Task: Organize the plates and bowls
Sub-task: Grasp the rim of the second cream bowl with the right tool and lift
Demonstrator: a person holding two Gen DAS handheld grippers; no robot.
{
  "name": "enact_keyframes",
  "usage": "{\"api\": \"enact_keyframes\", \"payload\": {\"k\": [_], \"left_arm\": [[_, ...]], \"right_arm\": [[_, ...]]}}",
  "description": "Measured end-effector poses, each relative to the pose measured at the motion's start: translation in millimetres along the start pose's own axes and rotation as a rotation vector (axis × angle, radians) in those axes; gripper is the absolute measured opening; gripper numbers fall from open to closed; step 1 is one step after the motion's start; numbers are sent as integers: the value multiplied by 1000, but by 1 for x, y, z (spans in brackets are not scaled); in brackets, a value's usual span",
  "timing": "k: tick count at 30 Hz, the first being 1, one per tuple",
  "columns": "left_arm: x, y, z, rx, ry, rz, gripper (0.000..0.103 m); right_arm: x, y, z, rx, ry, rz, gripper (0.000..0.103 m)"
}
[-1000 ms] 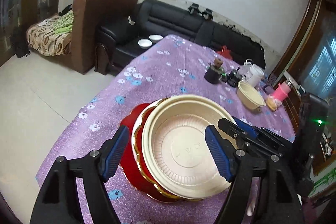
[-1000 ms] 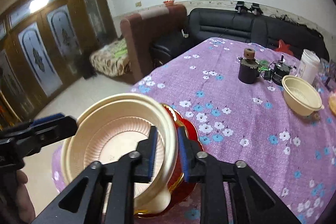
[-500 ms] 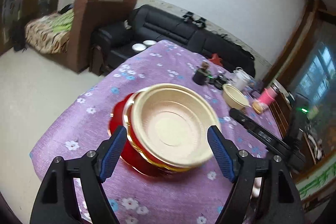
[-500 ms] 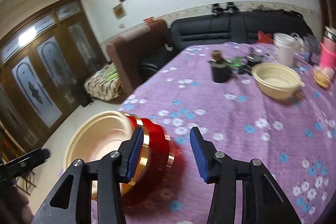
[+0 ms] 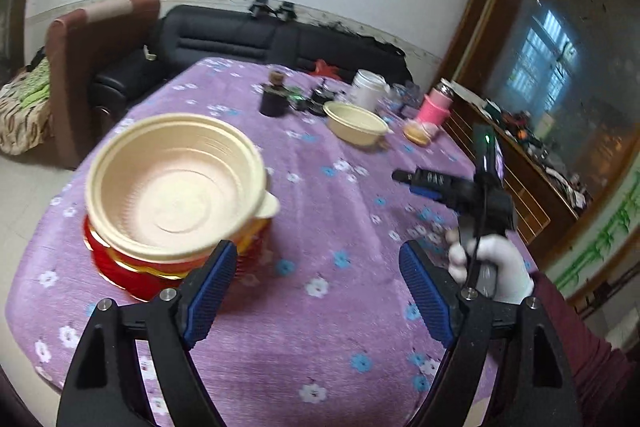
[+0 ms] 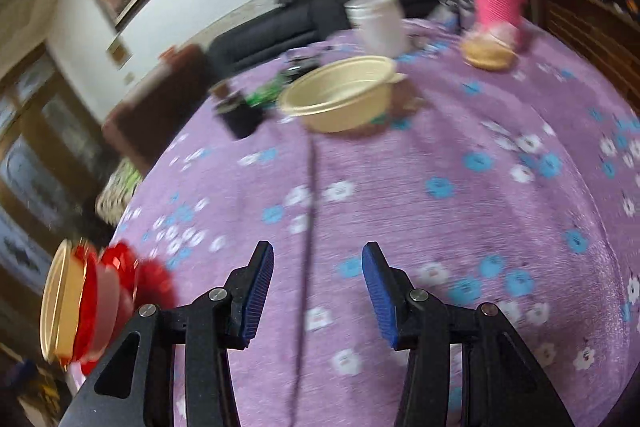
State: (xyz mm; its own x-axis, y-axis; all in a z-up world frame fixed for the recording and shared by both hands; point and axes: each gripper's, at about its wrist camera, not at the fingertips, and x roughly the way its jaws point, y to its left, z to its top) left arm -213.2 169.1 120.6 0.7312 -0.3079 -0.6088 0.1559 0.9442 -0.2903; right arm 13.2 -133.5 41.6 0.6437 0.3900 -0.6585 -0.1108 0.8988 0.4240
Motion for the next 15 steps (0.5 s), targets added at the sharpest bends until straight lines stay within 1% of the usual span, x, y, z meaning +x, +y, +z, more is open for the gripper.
{"api": "enact_keyframes", "payload": {"k": [4,8,12,15], "left_arm": [[11,-15,-7,47,28,-24,82],[27,-33,-13,119,66,-64,82],[40,-43,-13,164,98,-75,82],[49,-44,-12,173,124,-54,82]], "right_arm": [[5,-22,15,54,-11,-13,50],[17,-37,50,113,-34,-39,50],[43,-50,86,213,-25,-27,50],[71,-54,107,285,-2,-2,50]]}}
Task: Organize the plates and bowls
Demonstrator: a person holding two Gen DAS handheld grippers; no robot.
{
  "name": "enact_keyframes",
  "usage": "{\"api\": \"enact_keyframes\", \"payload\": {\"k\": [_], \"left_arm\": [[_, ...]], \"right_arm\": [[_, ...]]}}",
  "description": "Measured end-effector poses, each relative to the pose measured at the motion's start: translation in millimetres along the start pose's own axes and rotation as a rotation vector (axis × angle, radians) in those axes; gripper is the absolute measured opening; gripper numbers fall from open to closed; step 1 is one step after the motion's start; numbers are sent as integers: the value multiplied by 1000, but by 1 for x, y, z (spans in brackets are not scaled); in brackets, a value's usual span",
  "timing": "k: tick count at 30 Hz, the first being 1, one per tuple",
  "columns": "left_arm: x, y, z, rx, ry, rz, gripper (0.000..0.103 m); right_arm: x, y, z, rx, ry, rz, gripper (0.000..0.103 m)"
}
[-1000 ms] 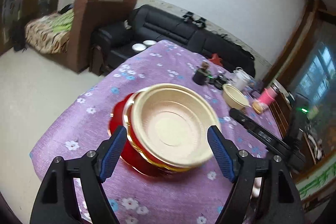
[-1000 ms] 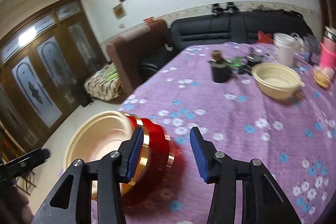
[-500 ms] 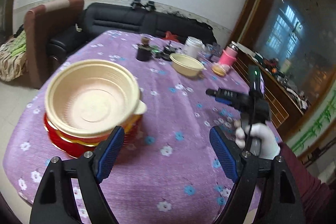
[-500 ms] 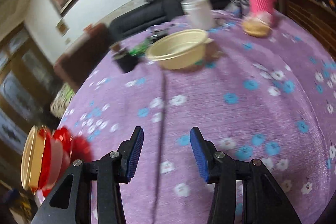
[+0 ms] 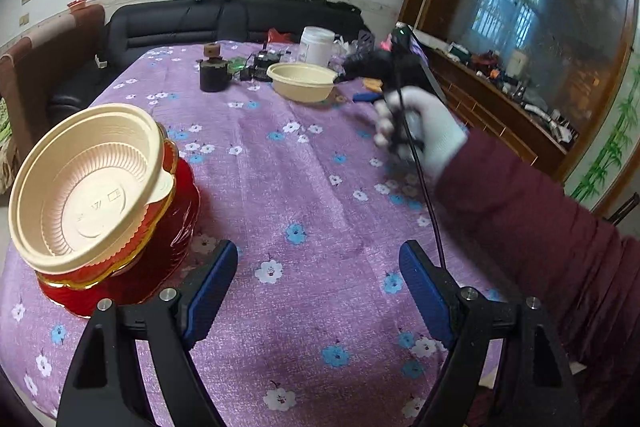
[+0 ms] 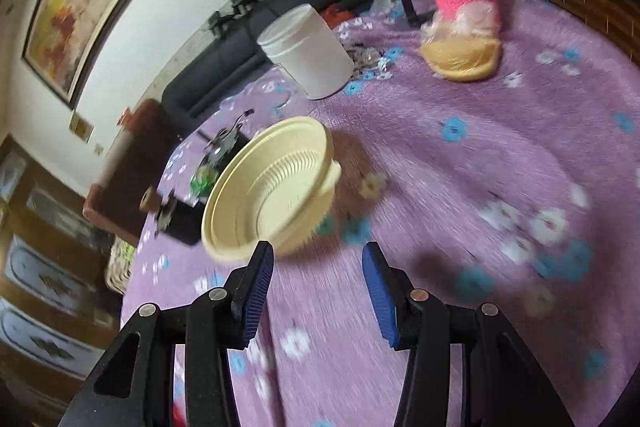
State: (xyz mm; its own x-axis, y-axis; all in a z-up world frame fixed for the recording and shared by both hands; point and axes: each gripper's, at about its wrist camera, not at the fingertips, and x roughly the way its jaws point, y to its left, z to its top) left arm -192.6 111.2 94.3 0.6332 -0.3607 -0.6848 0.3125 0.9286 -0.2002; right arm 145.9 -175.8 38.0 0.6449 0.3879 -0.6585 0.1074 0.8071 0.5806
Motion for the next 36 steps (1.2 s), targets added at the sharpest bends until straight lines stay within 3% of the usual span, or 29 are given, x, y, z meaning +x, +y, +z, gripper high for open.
{"api": "enact_keyframes", "payload": {"k": [6,8,10,16,21,24,26,27,29,30,36], "left_arm": [[10,3,2,6,40,25,82],[12,4,3,-2,44,21,82],[14,5,4,-13,45,11,82],[21,-3,2,-20,57,-42,82],[24,-16,-1,-6,69,-73,82],[31,-27,-2,3,82,-95,82],[36,-37,1,19,88,-93,82],[38,-40,2,22,89,-92,82],[43,-46,8,14,96,-94,82],[44,-48,10,10,96,-86,82],[48,-51,21,5,81,26,82]], "right_arm": [[51,-11,20,172,86,39,46],[54,-18,20,217,107,90,21],[49,-22,17,208,123,84,12],[2,-50,-7,172,169,83,10],[-51,-85,-39,134,279,78,10],[-77,-99,-58,82,347,57,13],[-93,-97,-65,1,329,24,15],[-104,-92,-69,-63,287,-17,19],[-121,-88,-75,-113,205,-56,49],[-125,-88,-78,-117,170,-59,54],[-130,-88,-104,-139,-22,-101,56]]}}
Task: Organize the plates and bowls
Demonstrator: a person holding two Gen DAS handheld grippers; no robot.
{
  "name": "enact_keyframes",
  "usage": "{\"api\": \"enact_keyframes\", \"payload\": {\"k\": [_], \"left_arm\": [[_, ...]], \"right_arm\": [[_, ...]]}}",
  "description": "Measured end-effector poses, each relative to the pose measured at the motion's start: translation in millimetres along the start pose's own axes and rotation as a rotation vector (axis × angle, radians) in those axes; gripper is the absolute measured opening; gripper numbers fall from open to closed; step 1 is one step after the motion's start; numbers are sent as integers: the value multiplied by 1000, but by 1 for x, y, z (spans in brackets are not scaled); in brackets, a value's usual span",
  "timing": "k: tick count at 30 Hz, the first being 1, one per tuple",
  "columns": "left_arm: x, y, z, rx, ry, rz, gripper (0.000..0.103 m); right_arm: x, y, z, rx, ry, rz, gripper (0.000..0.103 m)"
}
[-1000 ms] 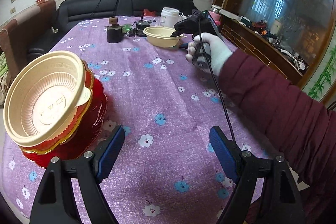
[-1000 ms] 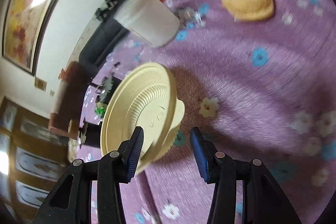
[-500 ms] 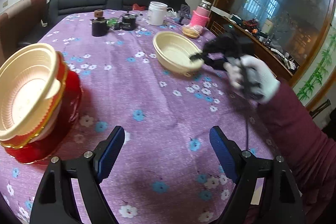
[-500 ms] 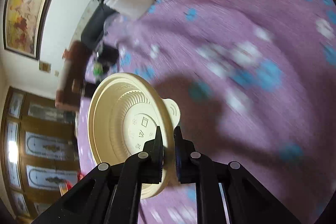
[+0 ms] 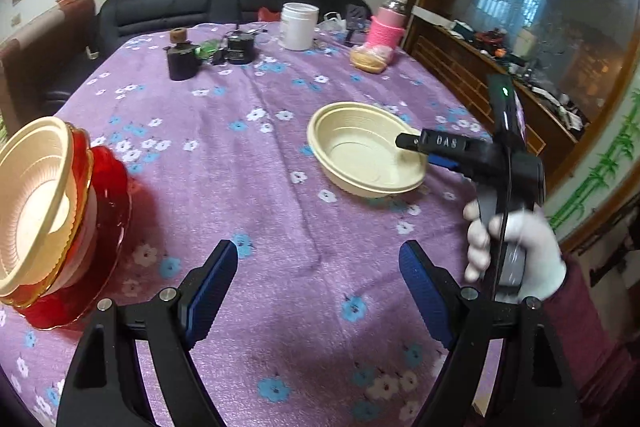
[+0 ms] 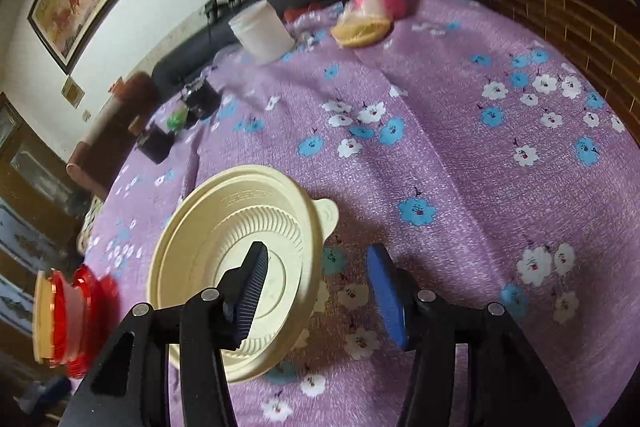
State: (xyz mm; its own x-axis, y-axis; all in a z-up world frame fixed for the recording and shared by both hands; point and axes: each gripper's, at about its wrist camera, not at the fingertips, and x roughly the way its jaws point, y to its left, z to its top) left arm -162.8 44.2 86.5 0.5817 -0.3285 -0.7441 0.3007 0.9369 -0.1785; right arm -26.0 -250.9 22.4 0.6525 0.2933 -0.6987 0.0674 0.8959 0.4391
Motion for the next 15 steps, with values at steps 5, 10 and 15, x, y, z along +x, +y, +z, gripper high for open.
{"api": "enact_keyframes", "payload": {"k": [5,10,15], "left_arm": [[16,2,2,-29,31,18,82],[39,2,6,-80,66,14,82],[50,-8,4,-79,86,5,82]], "right_arm": [[-4,7,-9,-58,-73,-43,56],[-8,12,-9,-118,-110,-132,55],[-5,12,-12,-139,-92,-163,55]]}}
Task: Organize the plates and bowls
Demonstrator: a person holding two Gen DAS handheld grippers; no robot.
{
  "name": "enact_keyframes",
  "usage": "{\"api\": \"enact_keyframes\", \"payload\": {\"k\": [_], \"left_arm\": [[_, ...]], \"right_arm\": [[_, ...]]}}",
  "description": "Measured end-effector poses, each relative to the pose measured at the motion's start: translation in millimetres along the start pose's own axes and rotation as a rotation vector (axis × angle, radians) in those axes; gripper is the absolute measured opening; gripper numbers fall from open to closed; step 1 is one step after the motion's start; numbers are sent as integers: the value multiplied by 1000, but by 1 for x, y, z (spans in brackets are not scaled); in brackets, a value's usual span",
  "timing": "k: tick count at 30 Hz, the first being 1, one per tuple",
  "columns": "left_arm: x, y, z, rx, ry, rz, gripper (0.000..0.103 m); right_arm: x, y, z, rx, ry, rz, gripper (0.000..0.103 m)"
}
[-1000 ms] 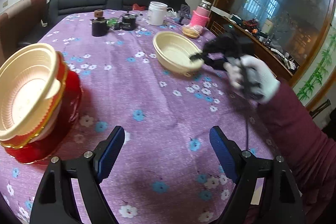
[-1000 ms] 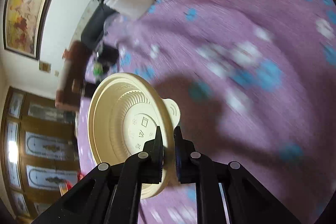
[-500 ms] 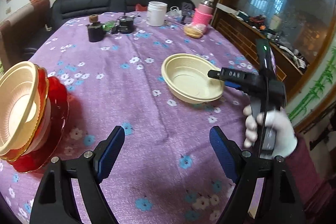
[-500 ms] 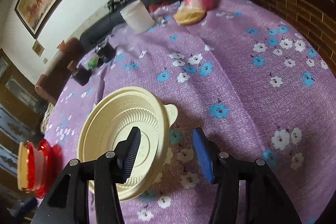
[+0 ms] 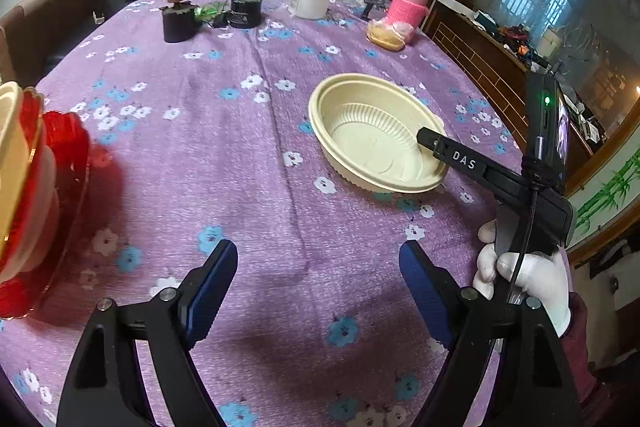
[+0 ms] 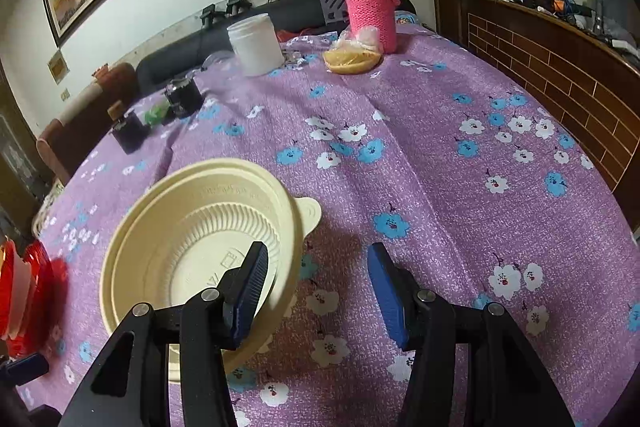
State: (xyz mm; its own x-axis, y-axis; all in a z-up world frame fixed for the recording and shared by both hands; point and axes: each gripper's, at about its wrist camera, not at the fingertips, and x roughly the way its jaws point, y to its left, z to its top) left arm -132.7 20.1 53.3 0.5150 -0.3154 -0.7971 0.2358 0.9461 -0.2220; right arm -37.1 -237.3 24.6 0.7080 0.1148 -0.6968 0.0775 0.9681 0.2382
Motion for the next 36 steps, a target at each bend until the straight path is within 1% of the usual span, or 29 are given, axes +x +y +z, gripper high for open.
{"api": "enact_keyframes", "payload": {"k": [7,14,25,36], "left_arm": [[6,-1,-2,0,11,-2,82],[10,8,-4,-31,20,-1,82],[14,10,-5,-39,27,-5,82],[20,13,-5,-51,35,8,82]], "right_arm": [[-3,8,-1,-42,-23,-38,55],[-1,10,-2,-58,-21,-54,55],[0,12,-3,-68,-15,-68,55],[-3,20,-6,-112,-37,-117,55]]}}
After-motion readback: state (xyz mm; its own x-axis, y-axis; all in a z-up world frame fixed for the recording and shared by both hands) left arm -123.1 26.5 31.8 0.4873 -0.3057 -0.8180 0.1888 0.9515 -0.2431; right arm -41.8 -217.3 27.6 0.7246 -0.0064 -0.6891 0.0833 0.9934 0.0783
